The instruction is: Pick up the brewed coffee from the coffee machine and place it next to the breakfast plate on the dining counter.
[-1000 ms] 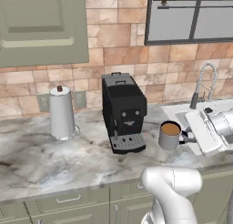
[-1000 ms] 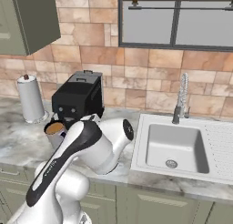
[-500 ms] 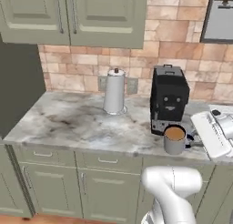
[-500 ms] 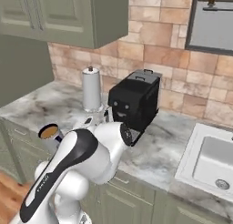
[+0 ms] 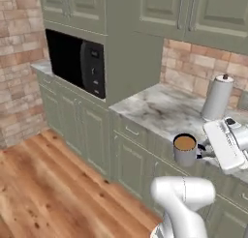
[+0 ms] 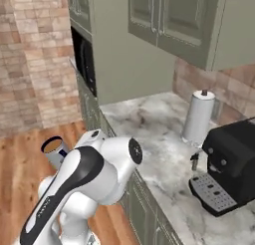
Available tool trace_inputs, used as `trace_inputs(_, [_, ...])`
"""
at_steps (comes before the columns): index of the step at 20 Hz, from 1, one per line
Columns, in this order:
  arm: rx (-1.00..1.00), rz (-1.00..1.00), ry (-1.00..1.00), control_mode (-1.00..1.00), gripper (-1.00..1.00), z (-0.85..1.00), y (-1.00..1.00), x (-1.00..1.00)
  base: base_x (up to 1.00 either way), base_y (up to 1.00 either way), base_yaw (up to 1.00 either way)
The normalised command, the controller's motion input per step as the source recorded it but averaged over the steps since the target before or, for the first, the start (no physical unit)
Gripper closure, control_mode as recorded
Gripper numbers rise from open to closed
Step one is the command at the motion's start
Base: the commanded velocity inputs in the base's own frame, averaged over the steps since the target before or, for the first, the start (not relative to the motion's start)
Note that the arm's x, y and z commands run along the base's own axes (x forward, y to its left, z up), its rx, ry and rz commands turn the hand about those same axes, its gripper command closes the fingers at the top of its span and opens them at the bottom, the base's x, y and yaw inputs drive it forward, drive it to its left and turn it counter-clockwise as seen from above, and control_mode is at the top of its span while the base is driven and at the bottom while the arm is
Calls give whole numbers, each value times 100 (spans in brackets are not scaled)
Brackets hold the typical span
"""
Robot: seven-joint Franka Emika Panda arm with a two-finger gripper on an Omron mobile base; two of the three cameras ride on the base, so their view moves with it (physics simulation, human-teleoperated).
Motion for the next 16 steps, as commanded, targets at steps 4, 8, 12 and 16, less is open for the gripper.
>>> trace_inputs(4, [0,0,0,100,100,0,0,0,1,2,94])
trace_inputs(8, [0,0,0,100,100,0,0,0,22,0,88])
trace_inputs(12, [0,0,0,100,100,0,0,0,32,0,88])
trace_inputs(16, [0,0,0,100,100,0,0,0,46,-14,86])
